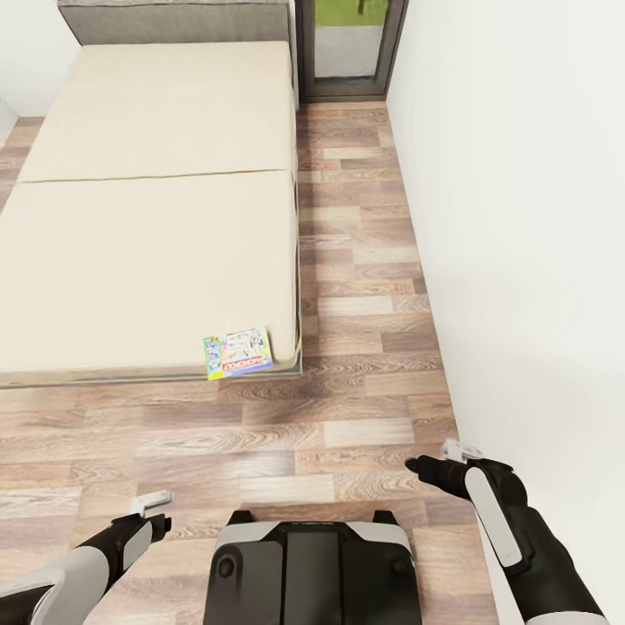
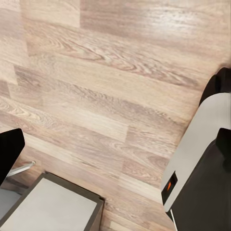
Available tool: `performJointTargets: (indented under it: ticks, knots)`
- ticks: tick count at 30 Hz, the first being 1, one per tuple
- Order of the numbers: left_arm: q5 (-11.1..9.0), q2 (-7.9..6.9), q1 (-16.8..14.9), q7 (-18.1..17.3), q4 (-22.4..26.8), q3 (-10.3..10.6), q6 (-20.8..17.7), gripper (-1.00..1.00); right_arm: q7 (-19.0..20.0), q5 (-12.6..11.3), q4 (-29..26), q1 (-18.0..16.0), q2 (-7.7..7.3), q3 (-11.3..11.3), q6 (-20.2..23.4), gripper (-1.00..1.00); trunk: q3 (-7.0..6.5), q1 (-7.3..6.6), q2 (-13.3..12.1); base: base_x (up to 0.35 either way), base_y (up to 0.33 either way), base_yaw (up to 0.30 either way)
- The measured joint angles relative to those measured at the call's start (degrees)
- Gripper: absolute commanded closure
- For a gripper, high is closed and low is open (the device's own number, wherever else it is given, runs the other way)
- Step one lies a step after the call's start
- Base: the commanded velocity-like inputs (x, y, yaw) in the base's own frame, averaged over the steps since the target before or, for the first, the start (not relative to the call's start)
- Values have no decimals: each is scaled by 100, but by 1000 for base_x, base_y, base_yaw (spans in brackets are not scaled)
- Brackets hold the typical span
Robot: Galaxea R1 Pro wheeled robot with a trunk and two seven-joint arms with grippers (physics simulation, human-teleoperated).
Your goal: Put all the toys in the child's room - the three board games (two on the bed and one on the table), the two jigsaw puzzles on the table, and the tennis ball on the table - inside the toy box on the table in the child's room.
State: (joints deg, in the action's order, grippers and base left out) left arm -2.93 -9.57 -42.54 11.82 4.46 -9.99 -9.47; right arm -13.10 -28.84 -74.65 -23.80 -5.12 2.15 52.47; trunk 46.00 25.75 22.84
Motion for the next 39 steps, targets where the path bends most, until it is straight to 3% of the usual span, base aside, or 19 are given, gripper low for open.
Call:
performJointTargets:
  ticks: [39]
  knots:
    - [7, -2, 0, -206, 0, 3, -8, -100, -10, 0, 59, 0, 24, -21, -16, -100, -370, 0, 0, 0, 0, 0]
